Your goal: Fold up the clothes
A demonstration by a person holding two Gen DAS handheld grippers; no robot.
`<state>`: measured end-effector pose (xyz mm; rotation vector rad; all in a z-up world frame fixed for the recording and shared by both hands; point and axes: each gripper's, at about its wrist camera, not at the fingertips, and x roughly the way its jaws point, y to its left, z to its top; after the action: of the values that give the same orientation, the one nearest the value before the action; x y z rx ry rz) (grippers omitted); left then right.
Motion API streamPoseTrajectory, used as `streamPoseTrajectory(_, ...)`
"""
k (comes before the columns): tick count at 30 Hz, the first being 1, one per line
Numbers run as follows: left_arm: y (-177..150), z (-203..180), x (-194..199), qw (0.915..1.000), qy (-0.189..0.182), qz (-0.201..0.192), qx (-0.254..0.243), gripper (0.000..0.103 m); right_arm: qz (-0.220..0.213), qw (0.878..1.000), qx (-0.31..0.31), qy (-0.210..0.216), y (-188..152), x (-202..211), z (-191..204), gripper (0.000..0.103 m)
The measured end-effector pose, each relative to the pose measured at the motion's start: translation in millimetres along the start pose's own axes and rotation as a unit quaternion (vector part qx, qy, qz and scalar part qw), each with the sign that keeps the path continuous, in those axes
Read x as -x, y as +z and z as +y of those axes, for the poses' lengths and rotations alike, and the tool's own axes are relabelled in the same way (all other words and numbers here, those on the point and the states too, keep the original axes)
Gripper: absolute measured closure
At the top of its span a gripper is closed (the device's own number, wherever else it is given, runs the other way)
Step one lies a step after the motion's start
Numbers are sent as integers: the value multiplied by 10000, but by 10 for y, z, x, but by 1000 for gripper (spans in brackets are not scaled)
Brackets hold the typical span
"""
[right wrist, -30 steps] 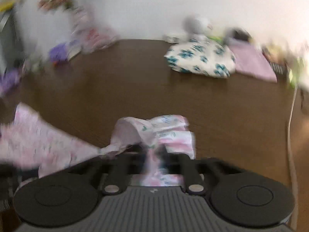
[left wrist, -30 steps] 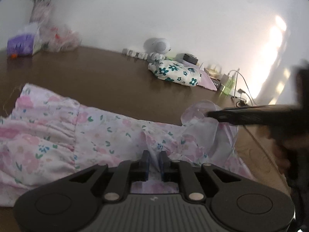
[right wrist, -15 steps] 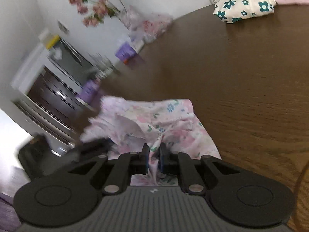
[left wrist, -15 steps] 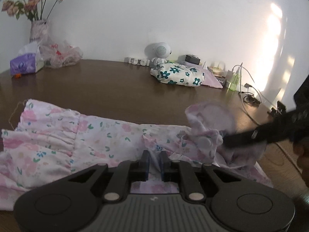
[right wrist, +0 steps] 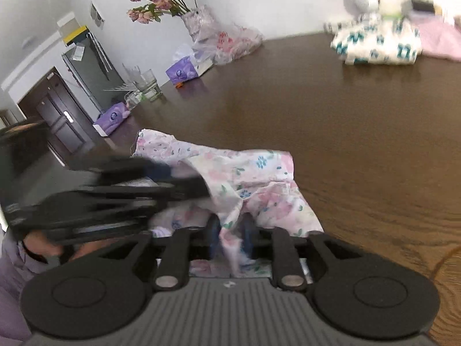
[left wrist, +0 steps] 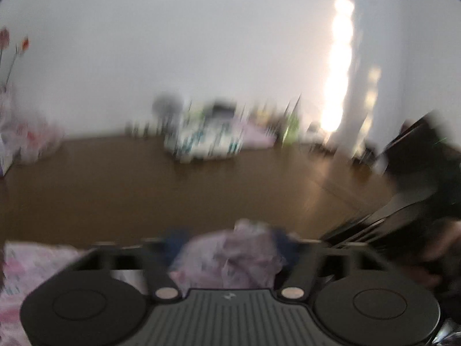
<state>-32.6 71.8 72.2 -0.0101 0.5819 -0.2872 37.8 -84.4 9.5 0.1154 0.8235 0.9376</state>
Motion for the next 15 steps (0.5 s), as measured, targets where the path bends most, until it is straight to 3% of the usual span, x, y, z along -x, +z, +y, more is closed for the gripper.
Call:
streamPoseTrajectory(1,-15,23,-111,9995,53,264,141,82,-140,9999,63,-37,3,95,23,41)
streamPoseTrajectory(2,-56,47,-177,9988,144,387,251,82,-347,9993,140,-75,22,213,41,36)
streamPoseTrajectory(5,-151,8,-160,9988,376,291,103,78,-797,9953,311,-460,197,417,39,36)
streamPoseTrajectory(7,-178,-1,-107,9983,507,203,177,75,-835,9920,519,-788,368,348,52,37)
streamPoseTrajectory(9,-193,33,40,9976,599,2,360,70,-650,9899,913,-870,535,130,142,42)
streamPoseTrajectory(11,-186,137,275,9942,803,-185,691,53,-431,9866,1315,-867,684,-108,240,45)
streamPoseTrajectory(13,-167,283,495,9854,1284,-127,1113,39,-102,9834,1708,-597,760,-406,354,49)
streamPoseTrajectory(15,-183,371,642,9748,1875,120,1202,39,189,9835,1757,-388,767,-647,425,56)
